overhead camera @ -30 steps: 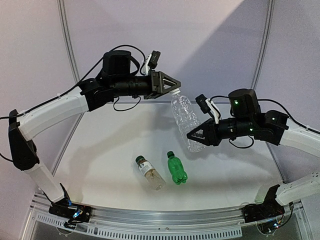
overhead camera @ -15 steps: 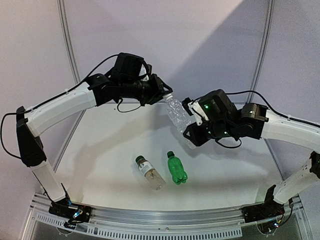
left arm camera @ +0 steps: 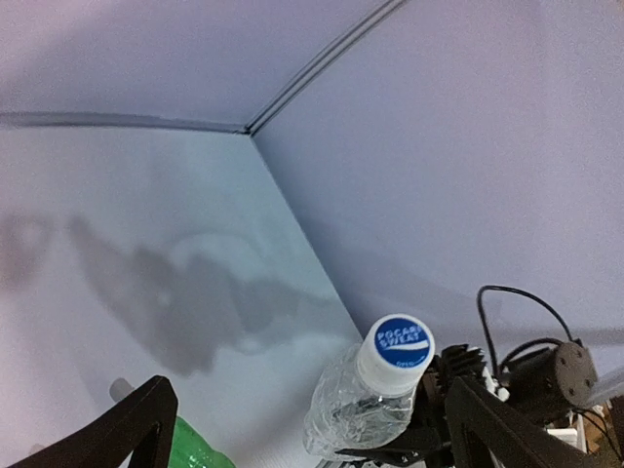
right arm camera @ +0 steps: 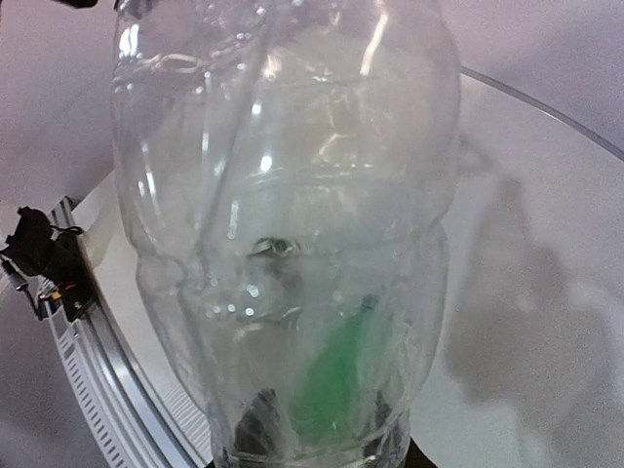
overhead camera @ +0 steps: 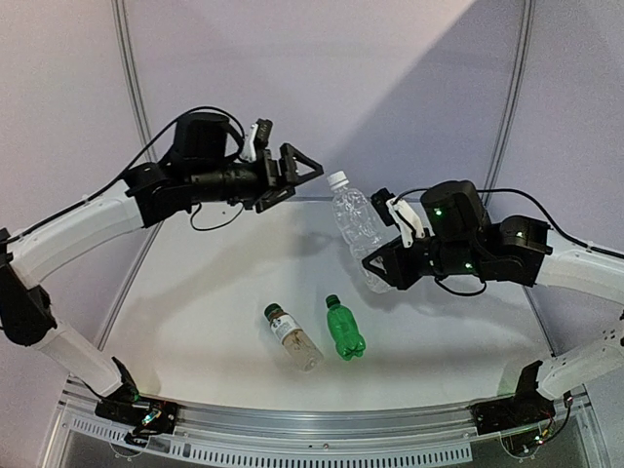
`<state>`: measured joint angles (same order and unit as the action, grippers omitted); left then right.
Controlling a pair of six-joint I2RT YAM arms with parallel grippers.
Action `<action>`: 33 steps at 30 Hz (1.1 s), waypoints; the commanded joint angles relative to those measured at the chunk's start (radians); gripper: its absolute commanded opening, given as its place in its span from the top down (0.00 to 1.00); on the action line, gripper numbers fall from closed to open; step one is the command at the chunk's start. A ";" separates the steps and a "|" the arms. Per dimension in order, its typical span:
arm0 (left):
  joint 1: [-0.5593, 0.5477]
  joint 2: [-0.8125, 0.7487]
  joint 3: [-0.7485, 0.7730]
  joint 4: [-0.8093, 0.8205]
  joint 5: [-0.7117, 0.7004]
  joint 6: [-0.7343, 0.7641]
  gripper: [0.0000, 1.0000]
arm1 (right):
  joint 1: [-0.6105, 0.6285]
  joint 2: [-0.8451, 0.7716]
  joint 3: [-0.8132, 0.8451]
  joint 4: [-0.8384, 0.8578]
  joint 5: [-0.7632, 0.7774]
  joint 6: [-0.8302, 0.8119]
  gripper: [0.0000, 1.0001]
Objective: Unscrew the bottle caps
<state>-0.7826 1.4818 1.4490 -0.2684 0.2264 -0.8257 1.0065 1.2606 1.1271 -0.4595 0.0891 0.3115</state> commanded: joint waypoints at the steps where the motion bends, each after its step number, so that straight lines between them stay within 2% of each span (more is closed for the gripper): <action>1: 0.054 -0.087 -0.081 0.210 0.234 0.121 0.01 | -0.002 -0.053 -0.046 0.087 -0.221 -0.019 1.00; 5: 0.055 -0.091 -0.121 0.334 0.351 0.122 0.01 | -0.003 -0.074 -0.064 0.151 -0.415 -0.018 1.00; 9: 0.053 -0.054 -0.127 0.464 0.442 0.075 0.07 | -0.002 -0.062 -0.059 0.179 -0.515 -0.006 1.00; 17: 0.045 -0.016 -0.095 0.518 0.530 0.065 0.20 | -0.003 -0.047 -0.048 0.200 -0.523 0.018 1.00; 27: 0.026 -0.015 -0.095 0.500 0.554 0.080 0.25 | -0.003 -0.031 -0.027 0.195 -0.504 0.045 1.00; 29: 0.024 -0.015 -0.092 0.486 0.553 0.087 0.29 | -0.003 -0.027 -0.026 0.205 -0.506 0.048 1.00; 33: 0.023 -0.015 -0.095 0.468 0.544 0.094 0.47 | -0.002 -0.022 -0.025 0.216 -0.508 0.056 1.00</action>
<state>-0.7494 1.4612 1.3403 0.2173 0.7639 -0.7464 1.0061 1.2266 1.0794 -0.2752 -0.4072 0.3515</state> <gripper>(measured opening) 0.587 0.266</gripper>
